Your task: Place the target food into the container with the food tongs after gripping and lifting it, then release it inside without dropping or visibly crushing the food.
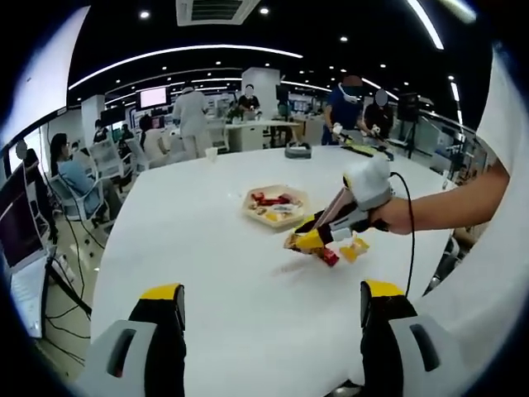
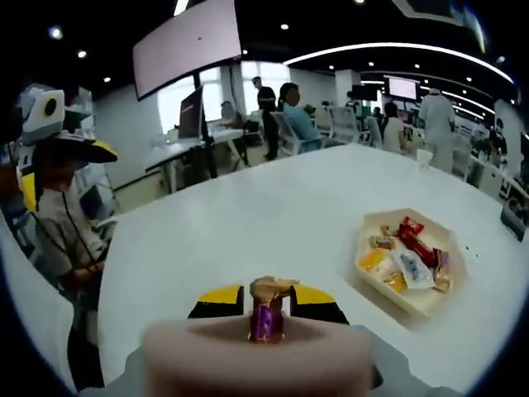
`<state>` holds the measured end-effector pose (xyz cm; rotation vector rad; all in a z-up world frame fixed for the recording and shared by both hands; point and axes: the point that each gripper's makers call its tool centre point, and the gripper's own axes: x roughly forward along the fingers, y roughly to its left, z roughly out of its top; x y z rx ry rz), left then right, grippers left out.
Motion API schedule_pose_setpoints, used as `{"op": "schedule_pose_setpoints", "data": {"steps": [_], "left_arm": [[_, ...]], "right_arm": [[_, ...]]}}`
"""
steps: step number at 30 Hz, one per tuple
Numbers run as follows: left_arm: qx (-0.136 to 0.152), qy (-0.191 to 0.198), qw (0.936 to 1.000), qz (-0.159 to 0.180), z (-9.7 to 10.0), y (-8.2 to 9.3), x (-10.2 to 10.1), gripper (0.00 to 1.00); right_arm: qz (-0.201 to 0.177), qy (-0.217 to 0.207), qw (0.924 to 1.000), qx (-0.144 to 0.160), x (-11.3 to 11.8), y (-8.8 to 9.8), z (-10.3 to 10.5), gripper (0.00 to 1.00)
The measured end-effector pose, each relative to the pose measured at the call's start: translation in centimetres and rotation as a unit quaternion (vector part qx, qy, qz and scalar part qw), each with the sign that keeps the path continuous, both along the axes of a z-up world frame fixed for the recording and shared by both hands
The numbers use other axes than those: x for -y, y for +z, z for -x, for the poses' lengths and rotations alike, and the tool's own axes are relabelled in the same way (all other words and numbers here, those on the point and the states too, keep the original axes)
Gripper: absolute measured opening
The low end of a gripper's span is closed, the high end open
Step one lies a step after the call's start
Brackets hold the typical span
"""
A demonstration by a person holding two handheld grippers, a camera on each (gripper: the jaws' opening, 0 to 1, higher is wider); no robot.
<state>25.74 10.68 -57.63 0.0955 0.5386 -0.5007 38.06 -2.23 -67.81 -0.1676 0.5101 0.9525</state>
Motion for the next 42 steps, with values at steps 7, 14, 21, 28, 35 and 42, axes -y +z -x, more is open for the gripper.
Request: {"op": "schedule_pose_setpoints", "data": {"steps": [7, 14, 21, 28, 35, 42], "left_arm": [[0.010, -0.020, 0.9997, 0.006, -1.3, 0.4, 1.1, 0.87], [0.014, -0.038, 0.9991, 0.014, -2.2, 0.3, 2.3, 0.87], [0.015, -0.059, 0.9979, 0.021, -2.8, 0.1, 3.3, 0.87], [0.016, -0.069, 0.9972, 0.023, -3.1, 0.1, 3.5, 0.87], [0.017, -0.070, 0.9972, 0.021, -3.0, 0.2, 3.4, 0.87], [0.016, -0.067, 0.9975, 0.017, -2.8, 0.2, 2.9, 0.87]], "right_arm": [[-0.004, -0.037, 0.9990, 0.024, 3.4, 2.5, -1.0, 0.20], [-0.010, -0.068, 0.9969, 0.038, 6.1, 4.5, -1.3, 0.20], [-0.006, -0.107, 0.9931, 0.049, 9.3, 5.7, -1.1, 0.21], [-0.004, -0.132, 0.9896, 0.057, 11.2, 6.0, -1.1, 0.21], [-0.005, -0.152, 0.9863, 0.064, 12.7, 6.6, -1.5, 0.21], [-0.010, -0.164, 0.9842, 0.067, 13.5, 6.8, -1.7, 0.21]]}}
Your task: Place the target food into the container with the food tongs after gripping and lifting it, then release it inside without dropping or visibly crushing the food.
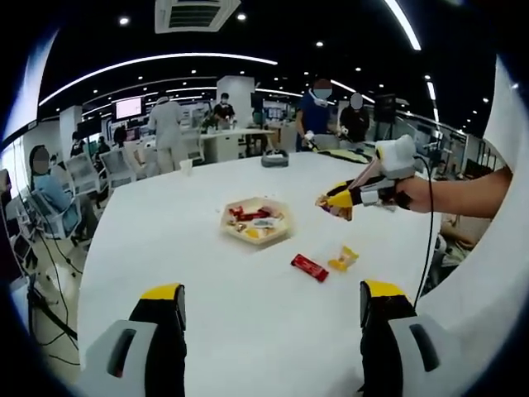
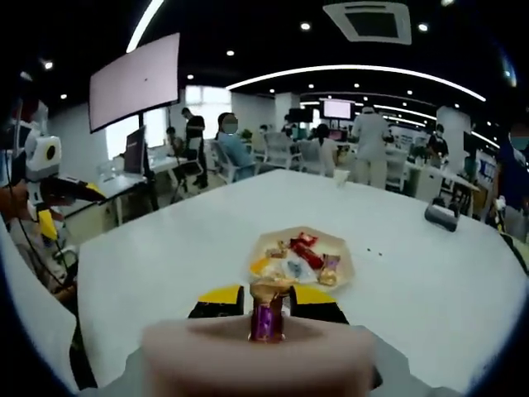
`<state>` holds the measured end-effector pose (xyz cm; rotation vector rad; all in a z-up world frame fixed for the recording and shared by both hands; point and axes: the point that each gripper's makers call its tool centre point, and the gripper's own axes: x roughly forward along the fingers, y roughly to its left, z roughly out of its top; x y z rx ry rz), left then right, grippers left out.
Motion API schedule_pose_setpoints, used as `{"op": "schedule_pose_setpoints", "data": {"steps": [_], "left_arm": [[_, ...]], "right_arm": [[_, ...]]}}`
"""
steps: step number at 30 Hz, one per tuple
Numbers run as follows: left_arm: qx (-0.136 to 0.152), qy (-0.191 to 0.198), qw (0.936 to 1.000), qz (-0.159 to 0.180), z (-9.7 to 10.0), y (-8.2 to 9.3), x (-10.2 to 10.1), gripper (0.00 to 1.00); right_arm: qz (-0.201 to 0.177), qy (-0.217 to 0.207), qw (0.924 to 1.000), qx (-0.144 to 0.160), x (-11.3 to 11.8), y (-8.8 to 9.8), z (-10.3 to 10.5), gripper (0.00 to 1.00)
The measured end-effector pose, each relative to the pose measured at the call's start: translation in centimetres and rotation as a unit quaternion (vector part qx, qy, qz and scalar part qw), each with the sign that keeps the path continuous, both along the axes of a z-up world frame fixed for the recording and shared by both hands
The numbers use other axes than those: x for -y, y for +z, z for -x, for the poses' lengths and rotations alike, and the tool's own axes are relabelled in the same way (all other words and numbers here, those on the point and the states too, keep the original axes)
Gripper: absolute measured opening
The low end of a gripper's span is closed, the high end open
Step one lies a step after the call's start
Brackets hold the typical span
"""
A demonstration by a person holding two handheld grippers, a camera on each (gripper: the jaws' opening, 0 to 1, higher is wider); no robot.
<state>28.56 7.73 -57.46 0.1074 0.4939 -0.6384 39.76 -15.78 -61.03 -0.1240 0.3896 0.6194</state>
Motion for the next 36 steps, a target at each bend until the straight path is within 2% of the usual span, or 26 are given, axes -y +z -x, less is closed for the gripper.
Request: {"op": "schedule_pose_setpoints", "data": {"steps": [5, 9, 11, 13, 17, 22, 29, 36], "left_arm": [[0.005, -0.005, 1.0000, 0.006, 0.0, 0.3, 0.3, 0.87], [0.005, -0.025, 0.9995, 0.017, -0.5, -0.1, 1.6, 0.87], [-0.005, -0.049, 0.9985, 0.021, -0.5, -0.7, 2.9, 0.87], [-0.015, -0.075, 0.9970, 0.011, -0.2, -1.2, 3.9, 0.87], [-0.015, -0.110, 0.9938, 0.009, -0.8, -1.2, 5.9, 0.87], [-0.019, -0.142, 0.9897, 0.010, -1.0, -1.4, 7.5, 0.87], [-0.021, -0.157, 0.9872, 0.013, -0.8, -1.5, 7.5, 0.87], [-0.017, -0.158, 0.9872, 0.016, -0.7, -1.2, 6.2, 0.87]], "right_arm": [[-0.001, -0.014, 0.9999, 0.001, 0.6, 0.3, 0.3, 0.21], [-0.005, -0.034, 0.9994, 0.006, 1.6, 0.8, 1.0, 0.21], [-0.003, -0.042, 0.9991, 0.009, 2.1, 1.0, 1.6, 0.21], [-0.005, -0.054, 0.9985, 0.012, 2.8, 1.1, 2.1, 0.21], [-0.010, -0.077, 0.9969, 0.015, 4.1, 1.3, 2.8, 0.21], [-0.006, -0.091, 0.9957, 0.017, 4.8, 1.5, 3.4, 0.21], [-0.001, -0.108, 0.9941, 0.016, 5.2, 1.3, 3.7, 0.21], [0.005, -0.130, 0.9913, 0.021, 6.1, 1.6, 3.9, 0.21]]}}
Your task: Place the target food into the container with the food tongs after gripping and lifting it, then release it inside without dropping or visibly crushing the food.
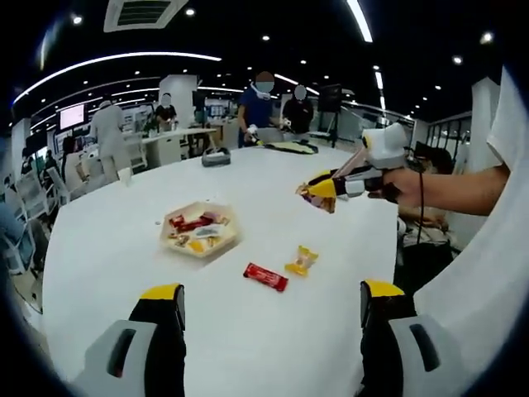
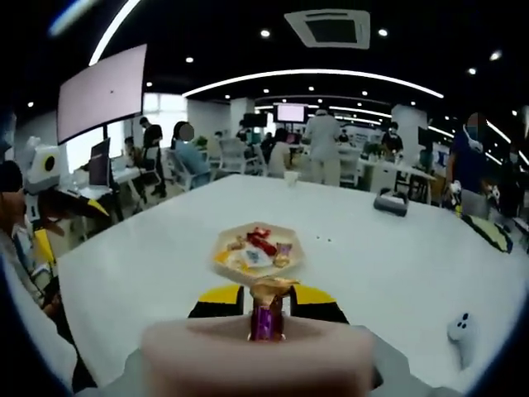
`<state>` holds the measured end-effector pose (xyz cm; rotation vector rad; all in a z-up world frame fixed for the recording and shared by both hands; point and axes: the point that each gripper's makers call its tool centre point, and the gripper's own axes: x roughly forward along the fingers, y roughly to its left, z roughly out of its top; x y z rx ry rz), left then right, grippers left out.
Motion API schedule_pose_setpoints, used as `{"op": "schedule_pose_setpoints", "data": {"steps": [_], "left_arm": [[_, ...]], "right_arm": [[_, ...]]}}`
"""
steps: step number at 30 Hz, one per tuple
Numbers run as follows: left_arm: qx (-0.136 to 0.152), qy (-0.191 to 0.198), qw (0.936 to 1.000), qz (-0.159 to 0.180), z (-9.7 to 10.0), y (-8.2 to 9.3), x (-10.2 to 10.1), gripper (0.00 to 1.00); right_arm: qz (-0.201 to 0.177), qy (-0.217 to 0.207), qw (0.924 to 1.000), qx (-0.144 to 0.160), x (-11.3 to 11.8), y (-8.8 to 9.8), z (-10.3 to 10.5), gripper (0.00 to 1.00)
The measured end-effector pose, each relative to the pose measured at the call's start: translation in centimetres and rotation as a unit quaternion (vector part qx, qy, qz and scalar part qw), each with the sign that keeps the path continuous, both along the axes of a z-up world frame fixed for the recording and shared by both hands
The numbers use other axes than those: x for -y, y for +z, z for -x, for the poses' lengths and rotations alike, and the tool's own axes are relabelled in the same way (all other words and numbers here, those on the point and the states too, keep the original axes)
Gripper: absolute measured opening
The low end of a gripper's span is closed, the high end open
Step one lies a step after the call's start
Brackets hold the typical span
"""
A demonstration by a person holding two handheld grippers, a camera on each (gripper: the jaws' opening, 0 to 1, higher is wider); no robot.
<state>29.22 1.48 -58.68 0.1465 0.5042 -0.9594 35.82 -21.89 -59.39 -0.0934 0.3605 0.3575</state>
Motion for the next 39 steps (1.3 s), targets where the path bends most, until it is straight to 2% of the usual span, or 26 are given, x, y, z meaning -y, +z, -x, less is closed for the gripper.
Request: {"op": "schedule_pose_setpoints", "data": {"steps": [5, 9, 16, 18, 21, 28, 33, 39], "left_arm": [[0.000, -0.018, 0.9998, -0.010, 0.4, -0.7, 0.1, 0.87], [0.011, -0.018, 0.9997, -0.013, 0.9, -0.2, -0.1, 0.87], [0.008, 0.013, 0.9998, -0.014, 0.7, -0.3, -1.2, 0.87], [0.009, 0.015, 0.9998, -0.013, 0.8, -0.1, -0.9, 0.87], [0.012, 0.025, 0.9992, -0.028, 0.5, -0.2, -0.8, 0.87], [0.018, 0.064, 0.9974, -0.029, -0.5, 1.6, 0.8, 0.87], [0.015, 0.090, 0.9952, -0.036, -0.9, 1.5, 1.6, 0.87], [0.000, 0.125, 0.9911, -0.045, 0.0, 0.5, 2.5, 0.87]], "right_arm": [[0.004, -0.016, 0.9998, 0.008, 1.1, 0.4, 0.3, 0.21], [0.004, -0.026, 0.9996, 0.011, 1.9, 0.5, 0.5, 0.21], [0.011, -0.028, 0.9995, 0.011, 3.1, 0.3, 0.2, 0.21], [0.012, -0.026, 0.9995, 0.014, 3.6, 0.3, 0.0, 0.21], [0.011, -0.023, 0.9996, 0.015, 4.4, 0.3, -0.4, 0.21], [0.014, 0.005, 0.9997, 0.019, 5.9, 0.5, -1.7, 0.21], [0.022, 0.028, 0.9992, 0.015, 6.6, -0.2, -2.5, 0.21], [0.019, 0.068, 0.9975, 0.006, 6.5, -1.8, -3.8, 0.21]]}}
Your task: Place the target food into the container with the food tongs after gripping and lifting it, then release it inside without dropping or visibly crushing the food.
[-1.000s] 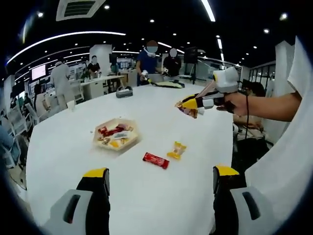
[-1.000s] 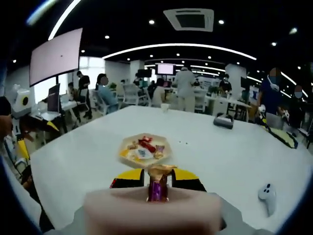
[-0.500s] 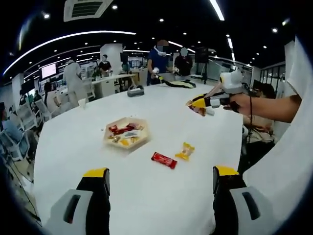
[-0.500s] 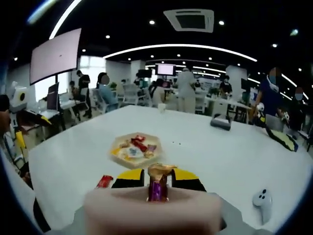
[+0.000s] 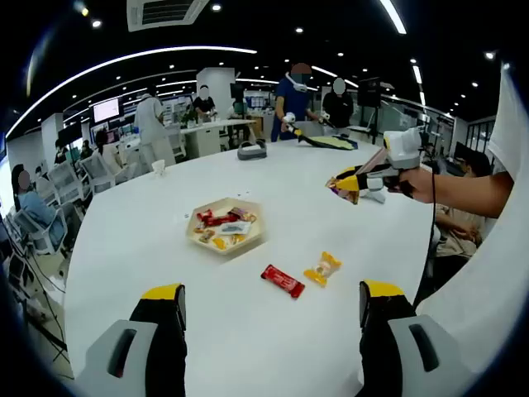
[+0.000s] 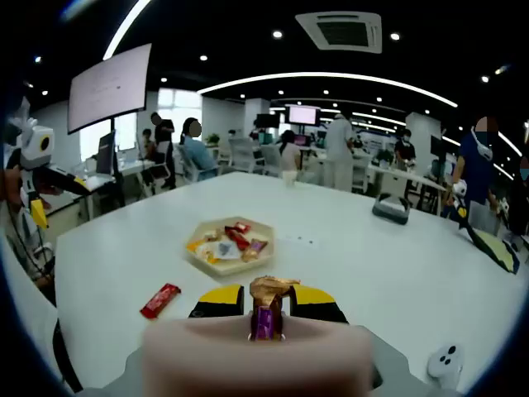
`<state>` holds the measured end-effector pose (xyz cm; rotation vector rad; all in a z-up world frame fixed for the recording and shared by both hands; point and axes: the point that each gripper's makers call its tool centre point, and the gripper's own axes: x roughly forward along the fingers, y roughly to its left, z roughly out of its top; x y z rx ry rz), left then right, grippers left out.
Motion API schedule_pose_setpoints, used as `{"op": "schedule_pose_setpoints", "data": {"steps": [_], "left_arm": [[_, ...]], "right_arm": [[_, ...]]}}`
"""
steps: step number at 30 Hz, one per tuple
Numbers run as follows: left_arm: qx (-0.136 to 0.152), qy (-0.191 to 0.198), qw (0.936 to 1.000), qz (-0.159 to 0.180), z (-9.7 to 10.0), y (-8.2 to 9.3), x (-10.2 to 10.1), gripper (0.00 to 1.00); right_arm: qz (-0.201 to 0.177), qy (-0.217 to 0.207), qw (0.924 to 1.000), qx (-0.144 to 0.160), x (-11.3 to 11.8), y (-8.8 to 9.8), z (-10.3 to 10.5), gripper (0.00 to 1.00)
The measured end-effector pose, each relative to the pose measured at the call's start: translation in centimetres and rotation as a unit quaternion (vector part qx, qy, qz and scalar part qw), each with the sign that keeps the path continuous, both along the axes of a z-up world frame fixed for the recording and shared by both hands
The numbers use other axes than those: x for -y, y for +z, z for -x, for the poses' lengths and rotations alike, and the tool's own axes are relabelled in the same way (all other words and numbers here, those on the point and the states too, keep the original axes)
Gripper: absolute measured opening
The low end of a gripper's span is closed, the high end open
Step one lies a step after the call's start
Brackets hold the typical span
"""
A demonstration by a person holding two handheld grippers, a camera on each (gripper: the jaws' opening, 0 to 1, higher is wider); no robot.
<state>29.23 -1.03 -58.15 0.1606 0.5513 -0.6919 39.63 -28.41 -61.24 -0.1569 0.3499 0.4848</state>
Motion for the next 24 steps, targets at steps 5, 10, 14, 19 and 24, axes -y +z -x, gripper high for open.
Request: {"op": "schedule_pose_setpoints", "data": {"steps": [5, 10, 14, 19, 24], "left_arm": [[-0.006, 0.024, 0.9997, -0.006, 1.0, -0.6, 0.2, 0.87], [-0.011, 0.033, 0.9993, -0.016, 1.7, -0.9, 0.3, 0.87], [-0.015, 0.033, 0.9989, -0.030, 1.8, -0.6, 0.4, 0.87], [-0.014, 0.051, 0.9983, -0.025, 1.3, -0.3, -0.3, 0.87], [-0.012, 0.054, 0.9981, -0.026, 0.9, 0.1, -0.9, 0.87]], "right_arm": [[-0.003, 0.020, 0.9998, -0.006, -0.2, -1.0, -0.9, 0.21], [-0.011, 0.035, 0.9993, 0.001, -0.6, -0.6, -2.1, 0.21], [-0.027, 0.031, 0.9991, 0.009, -0.8, -0.1, -3.3, 0.21], [-0.026, 0.044, 0.9986, 0.012, -1.5, 0.3, -4.4, 0.21], [-0.031, 0.046, 0.9984, 0.012, -2.1, 0.9, -5.1, 0.22]]}}
